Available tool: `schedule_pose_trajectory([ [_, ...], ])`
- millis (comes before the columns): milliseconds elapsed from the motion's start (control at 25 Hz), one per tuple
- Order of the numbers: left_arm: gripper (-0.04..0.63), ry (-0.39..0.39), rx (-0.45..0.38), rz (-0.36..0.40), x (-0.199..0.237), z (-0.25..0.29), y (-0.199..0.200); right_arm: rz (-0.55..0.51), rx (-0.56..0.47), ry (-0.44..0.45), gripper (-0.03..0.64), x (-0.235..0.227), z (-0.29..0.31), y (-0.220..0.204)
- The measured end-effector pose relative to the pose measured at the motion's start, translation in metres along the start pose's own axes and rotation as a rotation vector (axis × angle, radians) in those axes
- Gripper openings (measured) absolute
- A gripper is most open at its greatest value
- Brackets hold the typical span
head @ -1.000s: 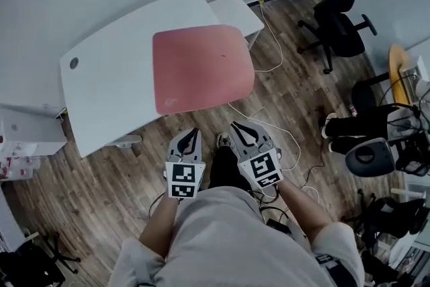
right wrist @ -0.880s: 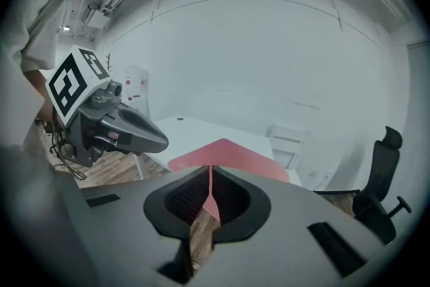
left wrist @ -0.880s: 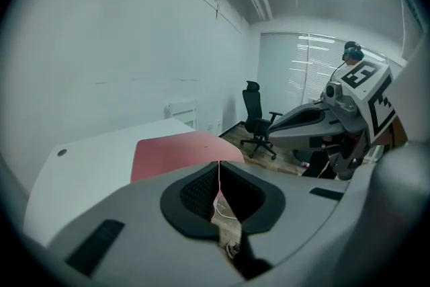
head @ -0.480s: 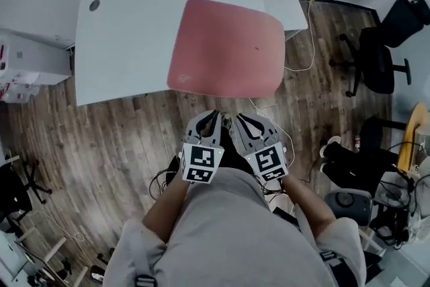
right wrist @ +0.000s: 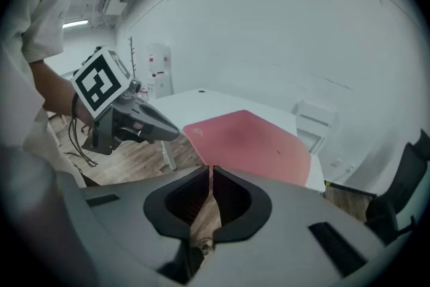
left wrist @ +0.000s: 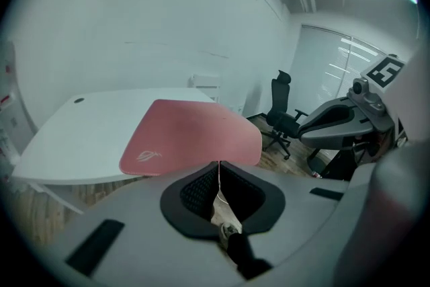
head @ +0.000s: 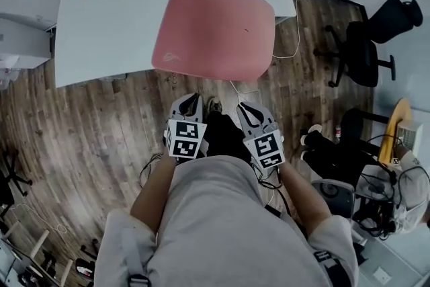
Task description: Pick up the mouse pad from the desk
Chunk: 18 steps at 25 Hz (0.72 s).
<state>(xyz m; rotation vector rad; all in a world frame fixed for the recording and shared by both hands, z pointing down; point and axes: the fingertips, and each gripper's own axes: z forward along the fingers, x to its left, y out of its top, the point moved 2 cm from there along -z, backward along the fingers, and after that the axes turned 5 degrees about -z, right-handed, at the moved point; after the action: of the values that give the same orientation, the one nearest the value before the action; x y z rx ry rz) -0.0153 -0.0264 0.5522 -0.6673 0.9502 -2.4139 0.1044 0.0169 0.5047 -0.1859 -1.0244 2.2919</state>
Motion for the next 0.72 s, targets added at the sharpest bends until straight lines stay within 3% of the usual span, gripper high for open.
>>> schedule_pose_trajectory([
  [200,0.017,0.054,0.009,-0.084,-0.006,0.029,-0.009,0.063,0.02,0.008,0.042,-0.044,0.003,-0.051],
  [400,0.017,0.057,0.057,-0.257,-0.027,0.071,-0.034,0.007,0.035,0.06,0.043,-0.088,0.017,-0.098],
  [720,0.017,0.185,0.038,-0.408,-0.021,0.114,-0.06,0.104,0.017,0.153,0.043,-0.133,0.046,-0.157],
])
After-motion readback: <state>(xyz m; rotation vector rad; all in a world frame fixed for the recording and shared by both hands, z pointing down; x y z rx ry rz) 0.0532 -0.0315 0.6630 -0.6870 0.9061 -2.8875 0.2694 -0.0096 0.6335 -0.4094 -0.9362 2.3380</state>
